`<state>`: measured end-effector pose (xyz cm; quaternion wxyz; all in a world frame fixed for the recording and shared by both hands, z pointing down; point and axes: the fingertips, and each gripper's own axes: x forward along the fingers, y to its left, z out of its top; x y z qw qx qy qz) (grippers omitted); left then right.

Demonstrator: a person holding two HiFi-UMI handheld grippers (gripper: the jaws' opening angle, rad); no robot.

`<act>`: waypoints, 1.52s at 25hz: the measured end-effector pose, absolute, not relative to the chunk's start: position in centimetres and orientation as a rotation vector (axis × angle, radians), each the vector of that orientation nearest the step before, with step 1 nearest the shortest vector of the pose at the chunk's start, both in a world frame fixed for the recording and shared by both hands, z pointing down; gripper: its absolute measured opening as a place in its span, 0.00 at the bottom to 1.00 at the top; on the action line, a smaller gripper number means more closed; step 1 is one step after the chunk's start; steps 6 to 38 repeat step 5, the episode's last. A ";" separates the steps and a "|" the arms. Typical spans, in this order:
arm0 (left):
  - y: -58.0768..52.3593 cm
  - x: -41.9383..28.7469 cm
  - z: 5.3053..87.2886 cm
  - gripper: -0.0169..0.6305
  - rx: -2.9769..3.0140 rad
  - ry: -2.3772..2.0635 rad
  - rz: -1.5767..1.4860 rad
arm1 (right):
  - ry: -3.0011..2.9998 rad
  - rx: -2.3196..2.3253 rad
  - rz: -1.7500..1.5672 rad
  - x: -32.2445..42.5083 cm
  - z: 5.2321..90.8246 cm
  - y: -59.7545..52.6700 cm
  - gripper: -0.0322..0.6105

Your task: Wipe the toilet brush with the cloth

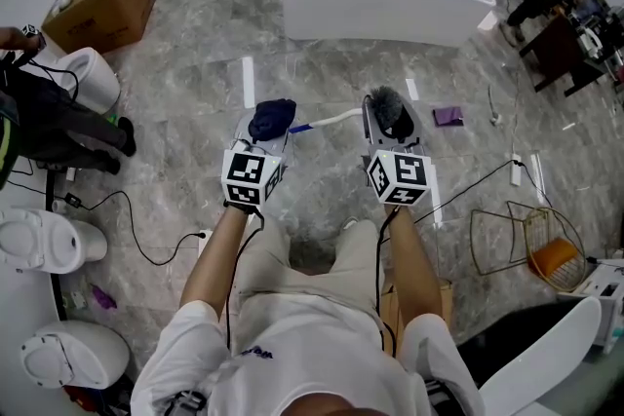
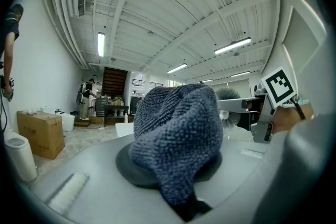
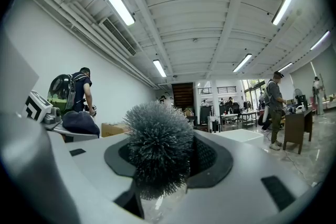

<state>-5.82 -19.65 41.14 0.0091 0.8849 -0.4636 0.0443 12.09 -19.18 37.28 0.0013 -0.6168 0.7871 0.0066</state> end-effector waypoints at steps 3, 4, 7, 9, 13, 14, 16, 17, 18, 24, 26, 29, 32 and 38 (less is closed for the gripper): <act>-19.1 -6.0 41.7 0.12 2.754 -1.445 0.146 | 2.478 -1.944 0.004 12.0 38.0 -18.6 0.39; -18.5 -6.1 42.2 0.12 2.744 -1.440 0.154 | 2.485 -1.950 -0.015 11.9 38.6 -18.1 0.39; -17.9 -6.3 42.8 0.12 2.732 -1.435 0.163 | 2.493 -1.956 -0.036 11.7 39.4 -17.5 0.39; -17.9 -6.3 42.8 0.12 2.732 -1.435 0.163 | 2.493 -1.956 -0.036 11.7 39.4 -17.5 0.39; -17.9 -6.3 42.8 0.12 2.732 -1.435 0.163 | 2.493 -1.956 -0.036 11.7 39.4 -17.5 0.39; -17.9 -6.3 42.8 0.12 2.732 -1.435 0.163 | 2.493 -1.956 -0.036 11.7 39.4 -17.5 0.39; -17.9 -6.3 42.8 0.12 2.732 -1.435 0.163 | 2.493 -1.956 -0.036 11.7 39.4 -17.5 0.39; -17.9 -6.3 42.8 0.12 2.732 -1.435 0.163 | 2.493 -1.956 -0.036 11.7 39.4 -17.5 0.39; -17.9 -6.3 42.8 0.12 2.732 -1.435 0.163 | 2.493 -1.956 -0.036 11.7 39.4 -17.5 0.39; -17.9 -6.3 42.8 0.12 2.732 -1.435 0.163 | 2.493 -1.956 -0.036 11.7 39.4 -17.5 0.39; -17.9 -6.3 42.8 0.12 2.732 -1.435 0.163 | 2.493 -1.956 -0.036 11.7 39.4 -17.5 0.39; -17.9 -6.3 42.8 0.12 2.732 -1.435 0.163 | 2.493 -1.956 -0.036 11.7 39.4 -17.5 0.39; -17.9 -6.3 42.8 0.12 2.732 -1.435 0.163 | 2.493 -1.956 -0.036 11.7 39.4 -17.5 0.39; -17.9 -6.3 42.8 0.12 2.732 -1.435 0.163 | 2.493 -1.956 -0.036 11.7 39.4 -17.5 0.39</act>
